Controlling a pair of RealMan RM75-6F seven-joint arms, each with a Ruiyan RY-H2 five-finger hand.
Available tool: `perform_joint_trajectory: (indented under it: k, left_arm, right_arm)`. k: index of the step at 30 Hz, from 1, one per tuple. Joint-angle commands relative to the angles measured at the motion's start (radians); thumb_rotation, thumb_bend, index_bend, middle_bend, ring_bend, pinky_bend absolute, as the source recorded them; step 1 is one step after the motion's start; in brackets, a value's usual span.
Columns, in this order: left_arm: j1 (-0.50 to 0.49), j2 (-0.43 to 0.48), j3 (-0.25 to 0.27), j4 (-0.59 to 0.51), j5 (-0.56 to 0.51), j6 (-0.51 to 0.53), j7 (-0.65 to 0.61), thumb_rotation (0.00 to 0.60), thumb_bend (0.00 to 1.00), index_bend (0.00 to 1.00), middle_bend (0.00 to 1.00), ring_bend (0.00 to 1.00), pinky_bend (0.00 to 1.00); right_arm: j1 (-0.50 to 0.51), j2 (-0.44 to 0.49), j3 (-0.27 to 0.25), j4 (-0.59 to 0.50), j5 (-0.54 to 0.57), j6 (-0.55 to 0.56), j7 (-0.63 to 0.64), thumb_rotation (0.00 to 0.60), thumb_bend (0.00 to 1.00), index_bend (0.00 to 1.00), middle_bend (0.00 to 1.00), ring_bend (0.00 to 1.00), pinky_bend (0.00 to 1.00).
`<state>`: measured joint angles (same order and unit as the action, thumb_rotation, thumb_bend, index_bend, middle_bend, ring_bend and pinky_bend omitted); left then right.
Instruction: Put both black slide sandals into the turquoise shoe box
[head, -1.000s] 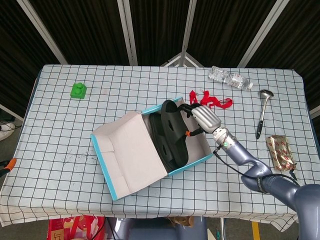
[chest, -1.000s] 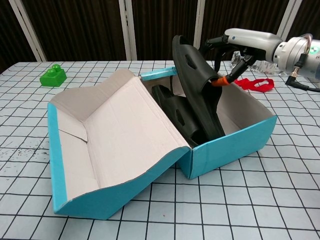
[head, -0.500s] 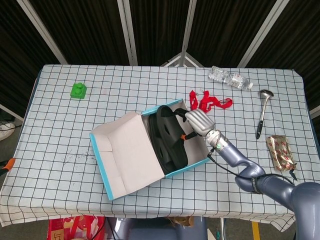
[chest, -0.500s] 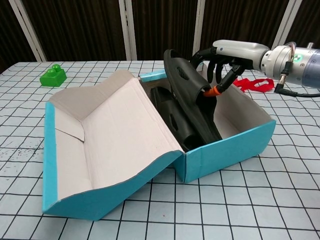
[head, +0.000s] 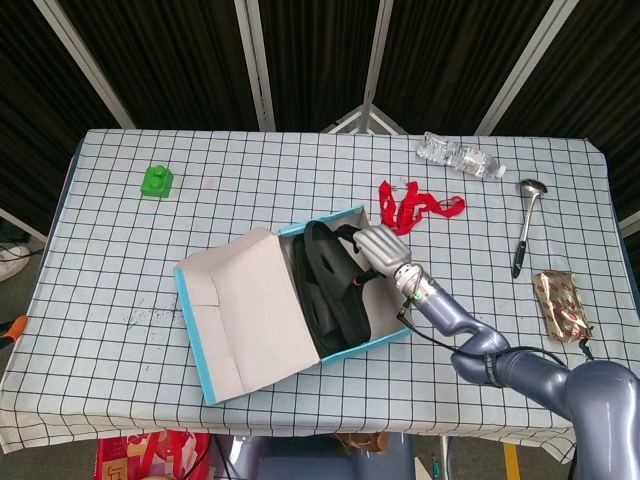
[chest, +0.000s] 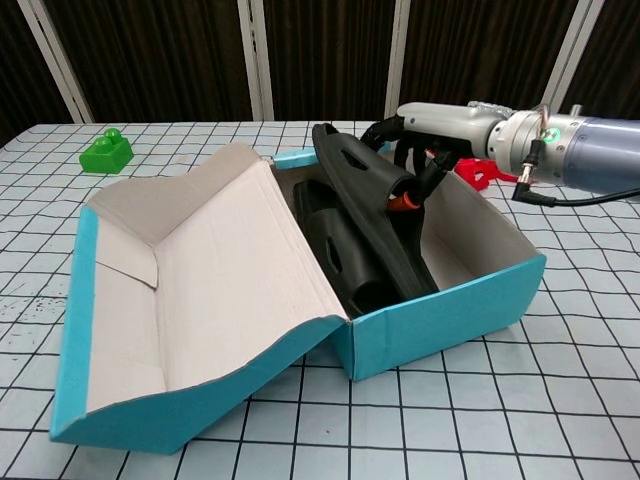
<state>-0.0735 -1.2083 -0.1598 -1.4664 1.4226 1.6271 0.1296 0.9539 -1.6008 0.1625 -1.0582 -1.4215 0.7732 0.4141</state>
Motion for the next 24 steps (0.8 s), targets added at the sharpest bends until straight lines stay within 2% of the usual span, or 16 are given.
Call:
perform_joint_trajectory:
  k: [1, 11, 24]
  left_arm:
    - [0.0, 0.0, 0.0, 0.0, -0.002, -0.002, -0.001, 0.6, 0.26, 0.07, 0.0, 0.0, 0.01]
    - [-0.001, 0.001, 0.002, -0.001, -0.002, -0.006, 0.0, 0.6, 0.27, 0.07, 0.0, 0.0, 0.01]
    - [-0.001, 0.0, 0.005, -0.005, 0.001, -0.005, 0.009, 0.6, 0.27, 0.07, 0.0, 0.0, 0.01]
  right_arm:
    - [0.004, -0.012, -0.001, 0.012, 0.014, -0.02, -0.015, 0.6, 0.72, 0.45, 0.46, 0.47, 0.56]
    - [0.023, -0.015, -0.024, 0.036, 0.039, -0.113, -0.086, 0.6, 0.73, 0.45, 0.46, 0.47, 0.56]
    - [0.018, -0.01, -0.047, 0.061, 0.051, -0.127, -0.223, 0.6, 0.73, 0.45, 0.46, 0.47, 0.56]
